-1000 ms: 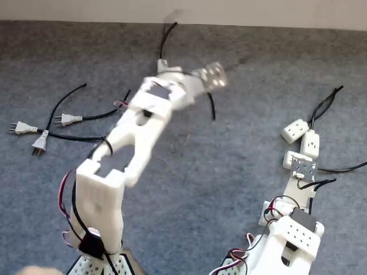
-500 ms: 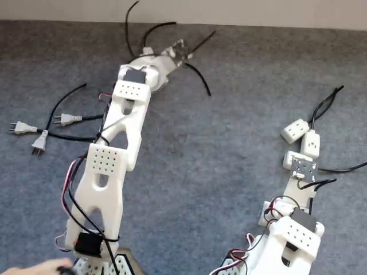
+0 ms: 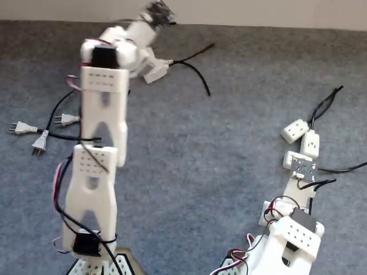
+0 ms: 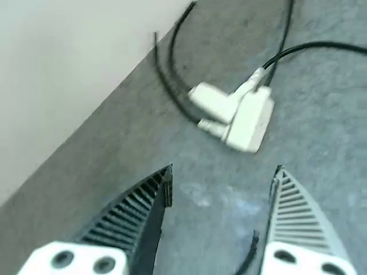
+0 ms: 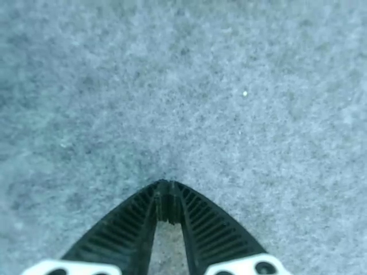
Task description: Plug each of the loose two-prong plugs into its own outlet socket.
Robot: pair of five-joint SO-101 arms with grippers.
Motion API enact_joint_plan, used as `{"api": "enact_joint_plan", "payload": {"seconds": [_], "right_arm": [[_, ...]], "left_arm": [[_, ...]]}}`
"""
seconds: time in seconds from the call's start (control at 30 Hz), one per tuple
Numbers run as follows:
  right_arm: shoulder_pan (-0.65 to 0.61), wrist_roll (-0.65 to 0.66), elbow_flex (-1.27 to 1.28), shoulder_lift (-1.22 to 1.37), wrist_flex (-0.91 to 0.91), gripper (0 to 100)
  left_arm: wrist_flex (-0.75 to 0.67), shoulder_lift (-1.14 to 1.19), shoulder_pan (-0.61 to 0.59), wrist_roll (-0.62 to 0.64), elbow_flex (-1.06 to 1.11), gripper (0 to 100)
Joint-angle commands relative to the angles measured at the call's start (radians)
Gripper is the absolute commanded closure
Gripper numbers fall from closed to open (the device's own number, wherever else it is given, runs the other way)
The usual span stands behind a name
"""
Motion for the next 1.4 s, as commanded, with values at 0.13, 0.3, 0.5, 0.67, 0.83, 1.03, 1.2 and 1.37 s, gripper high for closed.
{"api": "enact_joint_plan", "payload": {"seconds": [0.13,0.3,0.5,0.67,0.83,1.03,1.2,1.37], "right_arm": [[-0.016,-0.009,0.002,0.004,-0.036,99.1],[-0.016,-0.009,0.004,0.004,-0.036,99.1],[-0.016,-0.011,0.004,0.004,-0.036,99.1],[-0.005,-0.017,-0.021,0.004,-0.019,98.6],[0.015,-0.149,-0.225,0.013,0.001,92.6],[0.013,-0.193,-0.532,0.022,0.099,77.6],[0.010,-0.342,-0.819,0.217,0.243,78.3],[-0.021,-0.512,-1.059,0.601,0.331,78.3]], "left_arm": [[0.204,-0.173,-0.252,0.086,-0.041,74],[0.207,-0.170,-0.452,0.175,-0.038,74],[0.210,-0.177,-0.596,0.207,0.074,74],[0.210,-0.179,-0.636,0.207,0.271,74],[0.210,-0.180,-0.651,0.210,0.496,74],[0.209,-0.177,-0.690,0.293,0.665,74],[0.207,-0.171,-0.723,0.288,0.711,74],[0.204,-0.171,-0.725,0.287,0.746,74]]}}
